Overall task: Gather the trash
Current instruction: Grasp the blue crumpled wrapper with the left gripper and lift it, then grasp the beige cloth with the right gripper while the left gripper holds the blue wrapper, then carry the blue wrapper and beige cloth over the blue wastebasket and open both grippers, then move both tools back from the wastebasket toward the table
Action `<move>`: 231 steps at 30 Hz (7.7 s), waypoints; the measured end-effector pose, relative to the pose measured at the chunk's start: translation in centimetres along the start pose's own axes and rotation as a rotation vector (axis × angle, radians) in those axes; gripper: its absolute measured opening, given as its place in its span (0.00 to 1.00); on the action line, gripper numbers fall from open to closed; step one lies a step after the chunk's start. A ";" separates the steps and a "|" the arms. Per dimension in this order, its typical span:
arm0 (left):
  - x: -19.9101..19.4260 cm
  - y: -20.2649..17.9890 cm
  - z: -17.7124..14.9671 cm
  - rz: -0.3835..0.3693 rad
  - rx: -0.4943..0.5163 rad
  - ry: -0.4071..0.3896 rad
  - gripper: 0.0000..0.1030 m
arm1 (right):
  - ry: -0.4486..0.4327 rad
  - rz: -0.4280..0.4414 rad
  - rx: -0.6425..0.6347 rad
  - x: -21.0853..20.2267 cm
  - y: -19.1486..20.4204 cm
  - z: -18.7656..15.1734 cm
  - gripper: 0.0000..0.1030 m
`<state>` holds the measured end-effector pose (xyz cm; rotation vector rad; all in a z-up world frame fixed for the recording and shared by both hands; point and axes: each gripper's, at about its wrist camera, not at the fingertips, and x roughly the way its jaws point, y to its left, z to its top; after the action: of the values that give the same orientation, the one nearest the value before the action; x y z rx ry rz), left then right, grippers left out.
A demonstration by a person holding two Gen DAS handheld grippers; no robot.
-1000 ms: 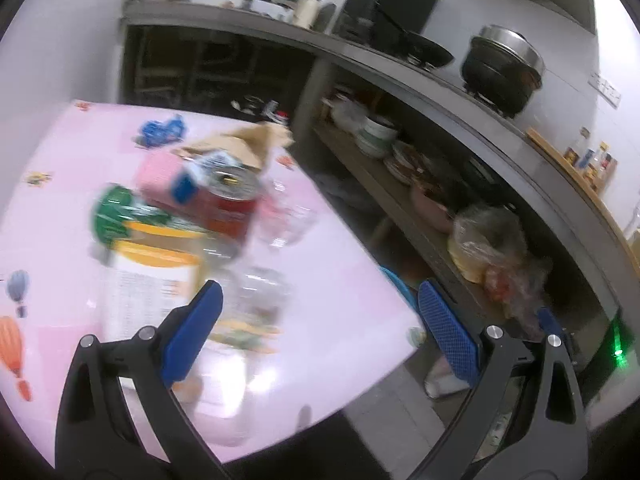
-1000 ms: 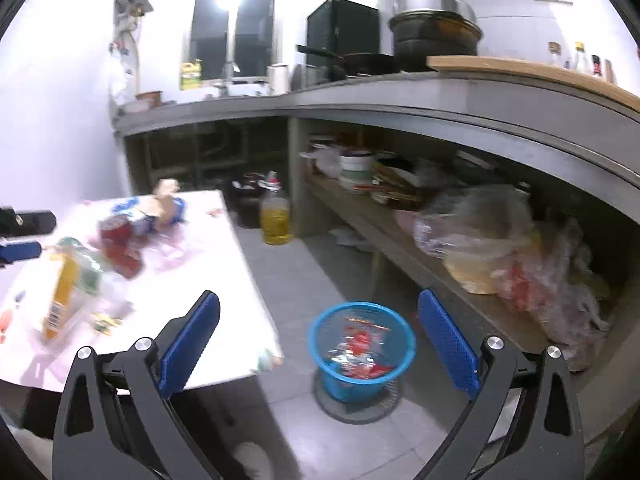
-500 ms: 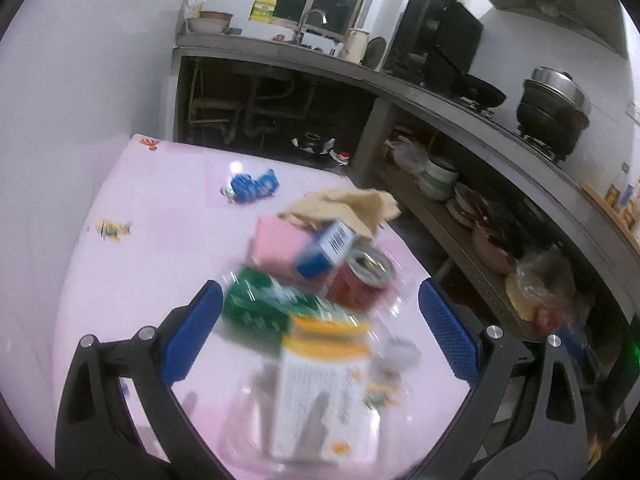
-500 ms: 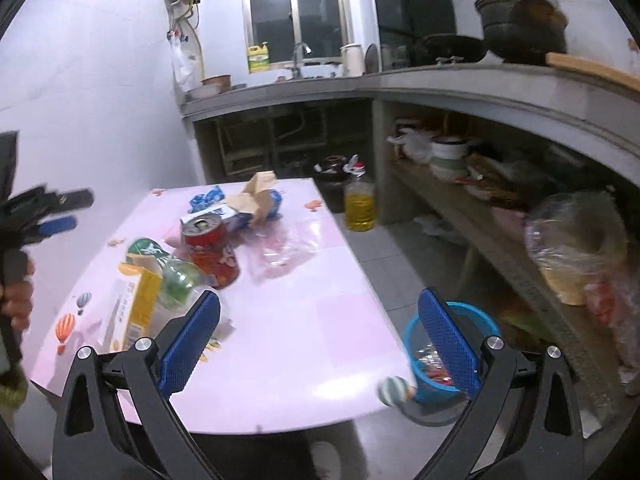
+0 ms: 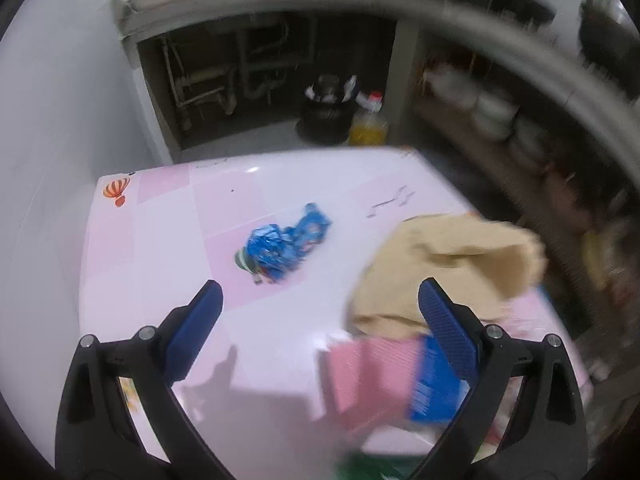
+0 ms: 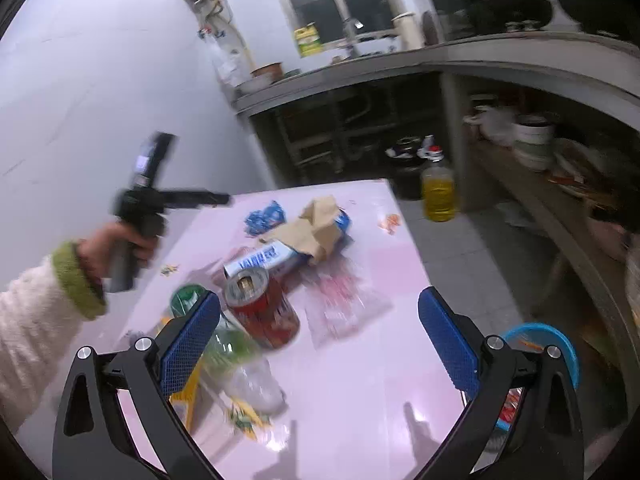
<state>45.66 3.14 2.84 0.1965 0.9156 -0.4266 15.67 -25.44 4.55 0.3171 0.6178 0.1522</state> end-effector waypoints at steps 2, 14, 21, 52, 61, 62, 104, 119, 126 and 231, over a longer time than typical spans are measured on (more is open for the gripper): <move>2.9 0.4 0.7 0.023 -0.001 0.049 0.92 | 0.022 0.026 0.001 1.7 -0.6 1.7 0.94; 13.0 2.6 2.9 0.009 -0.111 0.191 0.66 | 0.202 0.158 0.058 14.5 -3.6 9.4 0.94; 13.9 2.7 1.8 -0.008 -0.103 0.205 0.39 | 0.376 0.197 -0.027 20.4 -2.2 11.6 0.94; -0.2 3.1 0.5 -0.076 -0.168 -0.101 0.21 | 0.276 -0.095 -0.345 16.1 6.6 12.4 0.04; -9.6 0.2 -1.2 -0.138 -0.143 -0.234 0.21 | 0.101 -0.098 -0.317 6.8 7.8 13.6 0.03; -10.4 -0.4 -1.6 -0.145 -0.131 -0.242 0.21 | 0.082 -0.100 -0.308 5.7 7.6 13.6 0.03; -3.9 4.7 -5.9 -0.220 -0.329 -0.113 0.22 | 0.799 0.017 -0.530 30.0 10.4 8.4 0.36; -6.1 4.7 -5.9 -0.195 -0.326 -0.177 0.22 | 0.555 0.030 -0.419 25.9 10.7 12.8 0.04; -9.7 3.5 -5.7 -0.192 -0.297 -0.247 0.22 | 0.340 0.081 -0.285 18.2 9.2 16.2 0.03; -18.7 -13.9 -24.1 -0.282 -0.183 -0.220 0.81 | -0.064 -0.440 0.192 -14.1 -7.7 -11.3 0.91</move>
<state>12.15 3.97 3.56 -0.1475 0.7619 -0.6089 -2.07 -33.20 0.94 0.3624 0.6260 -0.3398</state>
